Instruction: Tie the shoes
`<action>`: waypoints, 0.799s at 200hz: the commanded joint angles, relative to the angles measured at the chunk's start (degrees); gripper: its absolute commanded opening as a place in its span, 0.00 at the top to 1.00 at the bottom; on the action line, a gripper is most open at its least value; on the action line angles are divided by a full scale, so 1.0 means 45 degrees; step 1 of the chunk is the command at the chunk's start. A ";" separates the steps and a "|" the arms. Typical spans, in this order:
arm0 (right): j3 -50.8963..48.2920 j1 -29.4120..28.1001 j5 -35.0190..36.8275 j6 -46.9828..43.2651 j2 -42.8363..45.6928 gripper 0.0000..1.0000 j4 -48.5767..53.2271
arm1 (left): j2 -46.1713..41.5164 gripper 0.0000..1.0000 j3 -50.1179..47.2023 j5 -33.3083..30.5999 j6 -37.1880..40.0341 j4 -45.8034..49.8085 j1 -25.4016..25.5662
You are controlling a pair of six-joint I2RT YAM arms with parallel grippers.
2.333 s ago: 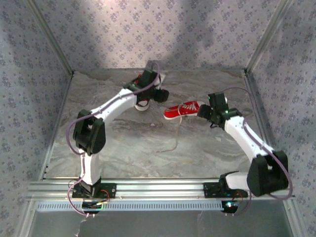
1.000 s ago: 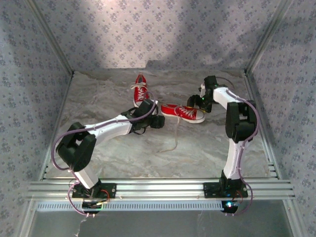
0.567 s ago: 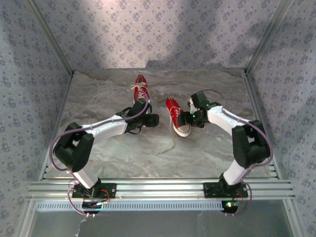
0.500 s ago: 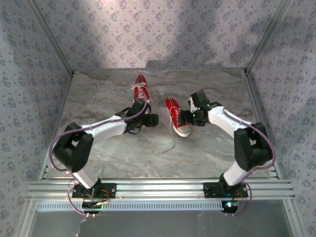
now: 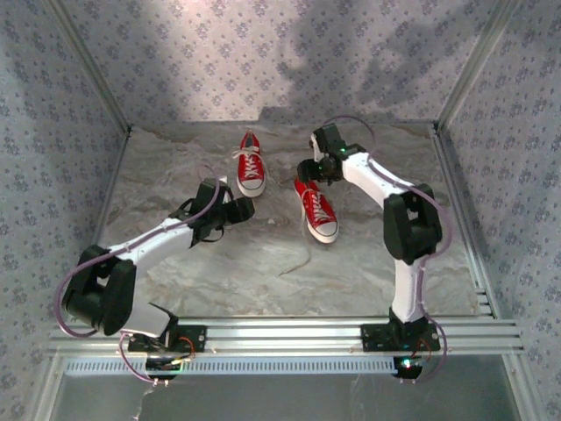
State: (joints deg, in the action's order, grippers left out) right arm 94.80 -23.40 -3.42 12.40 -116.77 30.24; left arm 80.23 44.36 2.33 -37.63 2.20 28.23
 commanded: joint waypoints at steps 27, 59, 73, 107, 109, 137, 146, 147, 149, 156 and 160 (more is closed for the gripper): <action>0.2755 -0.0529 0.0773 -0.1369 -0.2360 0.30 0.2438 | -0.0657 0.27 -0.0344 0.0196 -0.0135 -0.0110 -0.0081; 0.3092 -0.0636 0.0892 -0.1333 -0.2628 0.64 0.2541 | -0.0925 0.27 -0.0472 0.0127 -0.0039 0.0048 -0.0126; 0.3038 -0.0697 0.0977 -0.1258 -0.2379 0.79 0.2472 | -0.1026 0.27 -0.0502 0.0246 0.0122 0.0044 -0.0122; 0.2012 -0.0923 0.1982 -0.0710 -0.0538 1.00 0.1895 | -0.1350 0.18 -0.0956 0.1294 0.1247 -0.1087 0.0229; 0.1904 -0.0931 0.2052 -0.0628 -0.0394 1.00 0.1840 | -0.1379 0.18 -0.0982 0.1298 0.1353 -0.1155 0.0314; 0.0105 -0.1256 0.3142 0.0285 0.2498 1.00 0.1175 | -0.1355 0.10 -0.1217 0.1539 0.3641 -0.2018 0.1990; -0.0392 -0.1403 0.3528 0.0429 0.3420 1.00 0.1078 | -0.1431 0.10 -0.1587 0.1475 0.4385 -0.2678 0.2634; -0.0392 -0.1403 0.3528 0.0429 0.3420 1.00 0.1078 | -0.1436 0.10 -0.1621 0.1485 0.4459 -0.2726 0.2692; -0.0479 -0.1441 0.3596 0.0452 0.3598 1.00 0.1074 | -0.1440 0.10 -0.1695 0.1468 0.4588 -0.2908 0.2814; -0.0826 -0.1591 0.3943 0.0538 0.4343 1.00 0.1100 | -0.1442 0.10 -0.1899 0.1390 0.4936 -0.3358 0.3163; -0.0942 -0.1638 0.4083 0.0580 0.4633 1.00 0.1111 | -0.1429 0.10 -0.1981 0.1333 0.5081 -0.3547 0.3317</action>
State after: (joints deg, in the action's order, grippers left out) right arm 93.49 -28.88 8.08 11.88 -108.07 36.71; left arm 75.05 38.41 7.09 -24.99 -5.52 38.41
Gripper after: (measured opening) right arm 0.051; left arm 0.901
